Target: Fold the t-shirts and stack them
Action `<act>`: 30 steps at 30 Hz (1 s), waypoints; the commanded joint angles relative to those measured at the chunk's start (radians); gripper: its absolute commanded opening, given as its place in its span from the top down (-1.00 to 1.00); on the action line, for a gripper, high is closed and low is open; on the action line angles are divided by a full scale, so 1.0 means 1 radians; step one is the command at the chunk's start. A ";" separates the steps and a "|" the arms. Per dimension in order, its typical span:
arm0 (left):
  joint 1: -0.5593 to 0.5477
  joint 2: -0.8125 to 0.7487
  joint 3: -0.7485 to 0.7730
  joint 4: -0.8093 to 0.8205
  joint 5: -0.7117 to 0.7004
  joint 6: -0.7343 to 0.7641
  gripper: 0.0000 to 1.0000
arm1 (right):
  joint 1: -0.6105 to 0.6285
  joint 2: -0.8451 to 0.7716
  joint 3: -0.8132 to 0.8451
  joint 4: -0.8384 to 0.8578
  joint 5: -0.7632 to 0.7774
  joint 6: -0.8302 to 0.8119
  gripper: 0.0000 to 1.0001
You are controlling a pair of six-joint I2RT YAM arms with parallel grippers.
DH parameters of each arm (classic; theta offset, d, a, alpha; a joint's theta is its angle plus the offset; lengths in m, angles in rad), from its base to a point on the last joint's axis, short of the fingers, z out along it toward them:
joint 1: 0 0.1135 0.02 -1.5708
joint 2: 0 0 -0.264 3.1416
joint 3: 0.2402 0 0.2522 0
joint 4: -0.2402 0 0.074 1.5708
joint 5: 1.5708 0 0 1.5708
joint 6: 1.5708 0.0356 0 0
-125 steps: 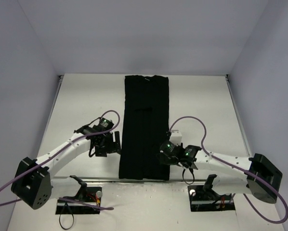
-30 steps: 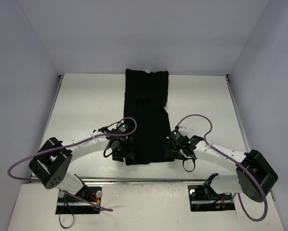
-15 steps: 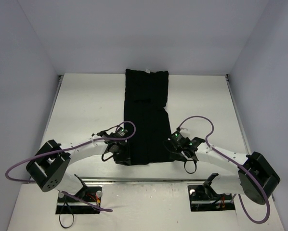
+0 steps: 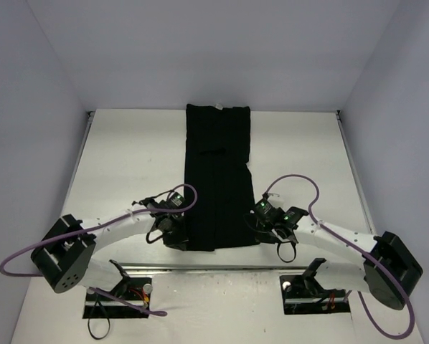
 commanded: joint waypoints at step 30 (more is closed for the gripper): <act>0.075 -0.133 0.374 -0.272 -0.069 0.045 1.00 | 0.063 0.046 0.487 -0.429 0.198 -0.093 1.00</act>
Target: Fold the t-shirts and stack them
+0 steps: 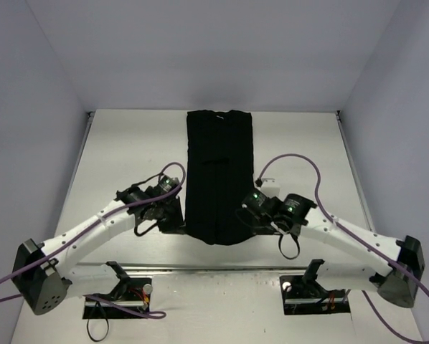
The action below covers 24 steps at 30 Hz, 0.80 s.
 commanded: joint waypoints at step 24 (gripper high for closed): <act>0.389 0.654 0.733 -0.004 0.103 0.435 1.00 | -0.444 0.735 0.751 0.035 0.029 -0.496 1.00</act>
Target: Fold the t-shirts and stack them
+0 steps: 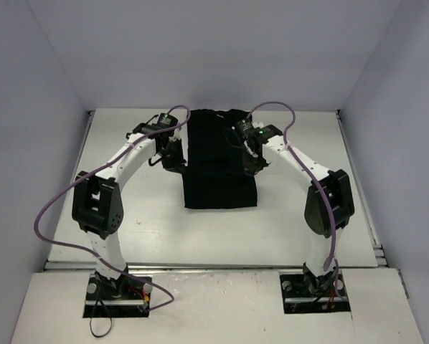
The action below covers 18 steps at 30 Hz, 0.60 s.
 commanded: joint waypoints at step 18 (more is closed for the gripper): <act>0.030 0.176 0.284 -0.001 0.013 0.079 1.00 | -0.096 0.147 0.201 0.023 0.001 -0.052 1.00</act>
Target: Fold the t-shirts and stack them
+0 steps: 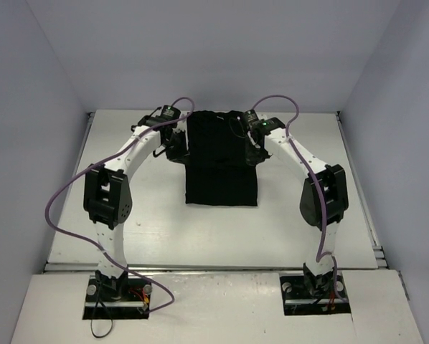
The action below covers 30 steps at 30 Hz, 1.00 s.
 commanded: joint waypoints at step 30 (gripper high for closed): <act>0.047 0.211 0.289 0.004 -0.014 0.059 0.52 | -0.093 0.233 0.288 0.038 -0.060 -0.031 0.58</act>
